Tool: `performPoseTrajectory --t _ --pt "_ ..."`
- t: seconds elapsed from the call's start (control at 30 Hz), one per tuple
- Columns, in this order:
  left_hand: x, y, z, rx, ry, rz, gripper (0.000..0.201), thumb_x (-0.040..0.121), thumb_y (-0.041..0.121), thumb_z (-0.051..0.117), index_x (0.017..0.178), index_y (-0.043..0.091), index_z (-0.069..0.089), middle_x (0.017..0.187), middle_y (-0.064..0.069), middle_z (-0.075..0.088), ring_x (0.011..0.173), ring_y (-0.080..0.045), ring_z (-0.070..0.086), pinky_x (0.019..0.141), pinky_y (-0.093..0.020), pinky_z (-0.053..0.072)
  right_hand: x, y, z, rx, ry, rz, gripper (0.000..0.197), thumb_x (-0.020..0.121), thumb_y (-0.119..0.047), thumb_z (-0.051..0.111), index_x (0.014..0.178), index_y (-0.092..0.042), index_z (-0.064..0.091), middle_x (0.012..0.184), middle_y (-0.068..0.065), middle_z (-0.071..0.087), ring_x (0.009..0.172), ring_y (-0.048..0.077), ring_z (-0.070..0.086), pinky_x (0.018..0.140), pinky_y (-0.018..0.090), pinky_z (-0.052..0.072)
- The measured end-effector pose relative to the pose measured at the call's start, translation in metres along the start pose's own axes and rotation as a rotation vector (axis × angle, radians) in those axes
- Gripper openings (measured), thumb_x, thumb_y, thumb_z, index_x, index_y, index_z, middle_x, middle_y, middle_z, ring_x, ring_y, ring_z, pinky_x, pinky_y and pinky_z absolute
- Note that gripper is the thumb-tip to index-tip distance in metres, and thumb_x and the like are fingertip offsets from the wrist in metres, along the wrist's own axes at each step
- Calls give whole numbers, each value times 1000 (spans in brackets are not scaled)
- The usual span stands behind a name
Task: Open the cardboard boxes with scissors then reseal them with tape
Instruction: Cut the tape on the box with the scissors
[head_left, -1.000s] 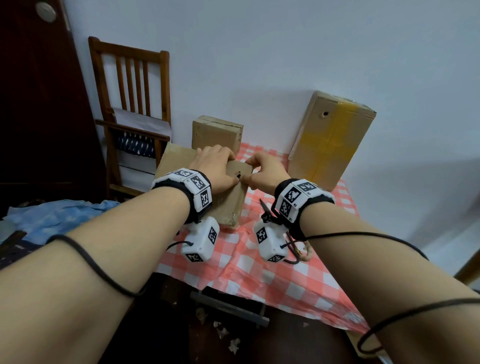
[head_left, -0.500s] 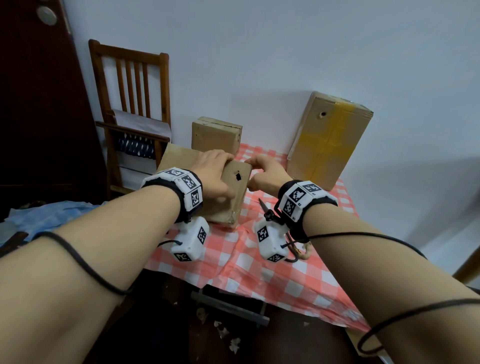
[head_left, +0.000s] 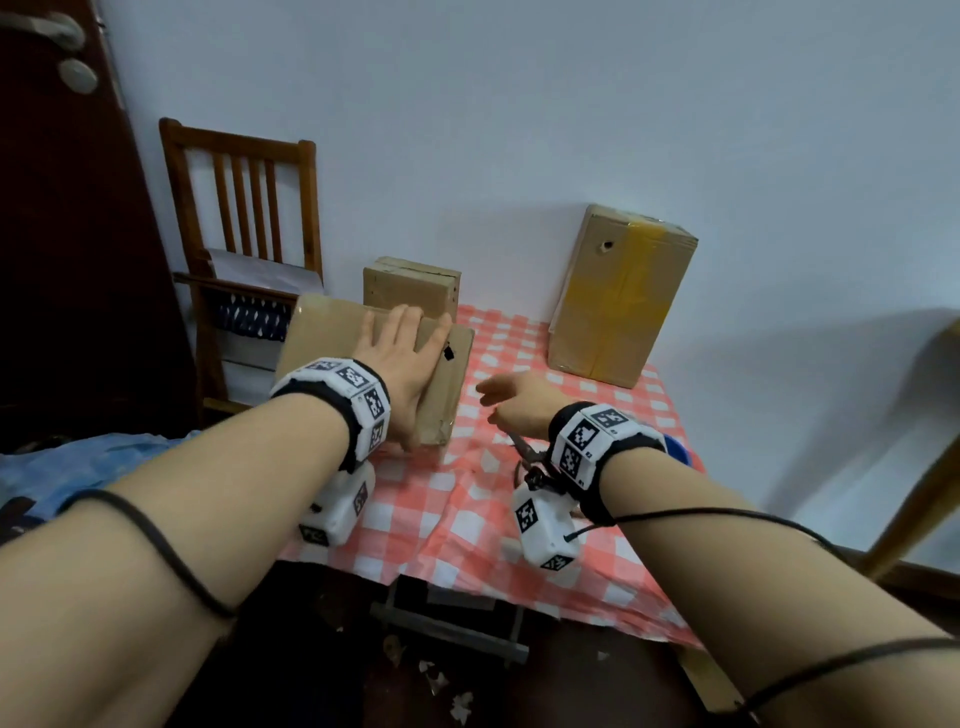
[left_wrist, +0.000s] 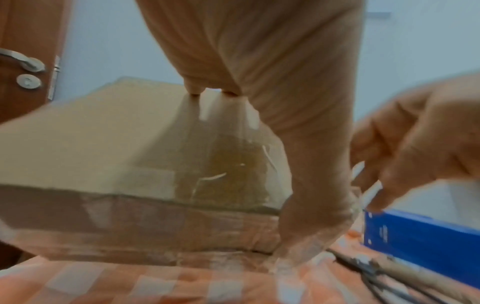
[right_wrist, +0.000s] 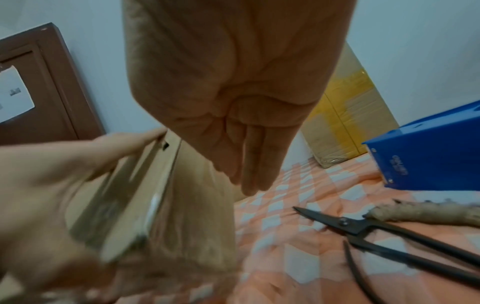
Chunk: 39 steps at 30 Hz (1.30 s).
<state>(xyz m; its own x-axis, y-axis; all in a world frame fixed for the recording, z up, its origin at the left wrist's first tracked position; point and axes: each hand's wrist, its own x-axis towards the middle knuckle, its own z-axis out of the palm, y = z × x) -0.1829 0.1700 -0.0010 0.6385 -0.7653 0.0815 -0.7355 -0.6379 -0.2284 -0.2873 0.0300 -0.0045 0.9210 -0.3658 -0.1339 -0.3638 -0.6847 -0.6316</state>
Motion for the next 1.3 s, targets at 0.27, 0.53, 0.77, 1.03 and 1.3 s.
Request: performPoseTrajectory --t 0.27,0.53,0.77,1.03,1.3 --pt "6 12 -13 -147 -40 -104 148 48 64 81 150 18 -16 153 -20 2 144 -35 -2 115 -60 2 -26 27 38 -337 -424 17 56 88 4 37 129 -25 61 139 -6 52 128 18 48 102 25 41" --pt "10 37 -19 -207 -219 -55 124 54 67 77 151 39 6 153 -15 10 142 -34 8 113 -57 6 -27 57 9 29 -226 145 23 84 9 52 84 1 73 78 7 71 82 15 67 83 31 54" --pt "10 49 -16 -248 -464 59 126 56 60 82 153 24 10 158 -4 9 143 -28 18 114 -46 27 -27 76 -7 100 14 179 26 89 8 47 100 -2 68 83 8 66 74 17 62 61 24 54" --pt "13 42 -12 -144 -425 27 132 56 70 76 153 19 3 160 -7 2 147 -30 -3 116 -51 7 -17 73 1 451 70 112 46 89 -34 64 124 -6 55 103 10 67 79 20 68 77 37 59" --pt "19 51 -4 -250 -468 65 136 53 64 81 151 35 -8 159 -10 -12 147 -29 -7 116 -51 9 -10 63 5 502 -29 72 50 90 -22 64 136 -7 48 94 6 66 71 17 67 61 26 58"
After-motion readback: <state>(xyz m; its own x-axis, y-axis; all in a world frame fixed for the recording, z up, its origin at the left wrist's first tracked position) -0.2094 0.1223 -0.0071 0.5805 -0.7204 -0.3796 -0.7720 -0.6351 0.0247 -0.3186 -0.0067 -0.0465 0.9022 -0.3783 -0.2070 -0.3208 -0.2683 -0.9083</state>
